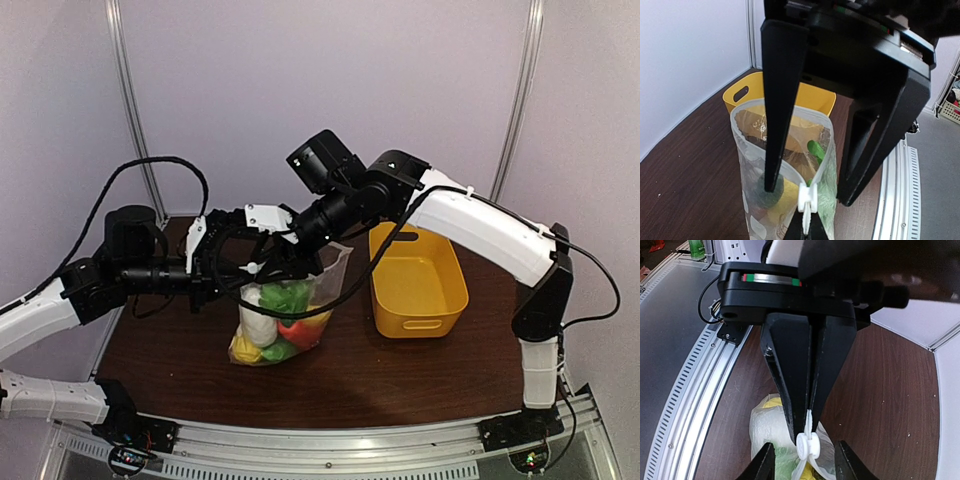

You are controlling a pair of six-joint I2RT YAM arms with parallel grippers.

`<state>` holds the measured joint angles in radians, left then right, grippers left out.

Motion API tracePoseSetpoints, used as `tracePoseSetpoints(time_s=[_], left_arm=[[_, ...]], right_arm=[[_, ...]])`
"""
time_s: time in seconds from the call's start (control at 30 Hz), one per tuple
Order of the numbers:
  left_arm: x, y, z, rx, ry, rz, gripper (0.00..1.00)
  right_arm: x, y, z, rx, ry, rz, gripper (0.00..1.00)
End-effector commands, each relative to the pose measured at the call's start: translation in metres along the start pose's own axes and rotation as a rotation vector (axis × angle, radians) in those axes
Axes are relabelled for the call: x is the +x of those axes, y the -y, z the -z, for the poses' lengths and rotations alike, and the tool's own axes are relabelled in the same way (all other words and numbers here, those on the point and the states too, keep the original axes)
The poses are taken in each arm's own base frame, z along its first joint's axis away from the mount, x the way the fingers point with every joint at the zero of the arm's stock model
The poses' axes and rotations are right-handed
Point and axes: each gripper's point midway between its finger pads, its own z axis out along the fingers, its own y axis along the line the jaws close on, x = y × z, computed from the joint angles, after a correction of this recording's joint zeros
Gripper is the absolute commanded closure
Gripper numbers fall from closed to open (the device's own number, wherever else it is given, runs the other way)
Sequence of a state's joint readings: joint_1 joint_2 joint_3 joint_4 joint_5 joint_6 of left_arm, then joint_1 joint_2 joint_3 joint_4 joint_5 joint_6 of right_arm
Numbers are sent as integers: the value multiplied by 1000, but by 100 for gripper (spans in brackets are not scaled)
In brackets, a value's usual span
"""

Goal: Place the food in the zip-top bag and seal the zipper
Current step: Zip the zipper on the zipper food storage bag.

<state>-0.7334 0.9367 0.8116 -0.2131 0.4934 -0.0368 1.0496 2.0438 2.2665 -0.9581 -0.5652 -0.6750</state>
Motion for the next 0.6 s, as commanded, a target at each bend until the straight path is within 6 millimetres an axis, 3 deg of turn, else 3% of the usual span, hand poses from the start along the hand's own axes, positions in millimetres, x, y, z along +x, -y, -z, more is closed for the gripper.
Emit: tracePoseSetpoints(time_s=[0.0, 0.13, 0.4, 0.57], left_arm=[[-10, 2, 5, -10, 40, -41, 100], [-9, 2, 6, -13, 42, -48, 100], [-4, 3, 4, -3, 26, -43, 100], [-8, 1, 6, -18, 34, -47, 100]], right_arm=[[-3, -2, -11, -25, 21, 0, 62], [-3, -1, -13, -25, 23, -1, 69], [-9, 0, -10, -21, 44, -3, 70], [-9, 0, -14, -29, 52, -26, 78]])
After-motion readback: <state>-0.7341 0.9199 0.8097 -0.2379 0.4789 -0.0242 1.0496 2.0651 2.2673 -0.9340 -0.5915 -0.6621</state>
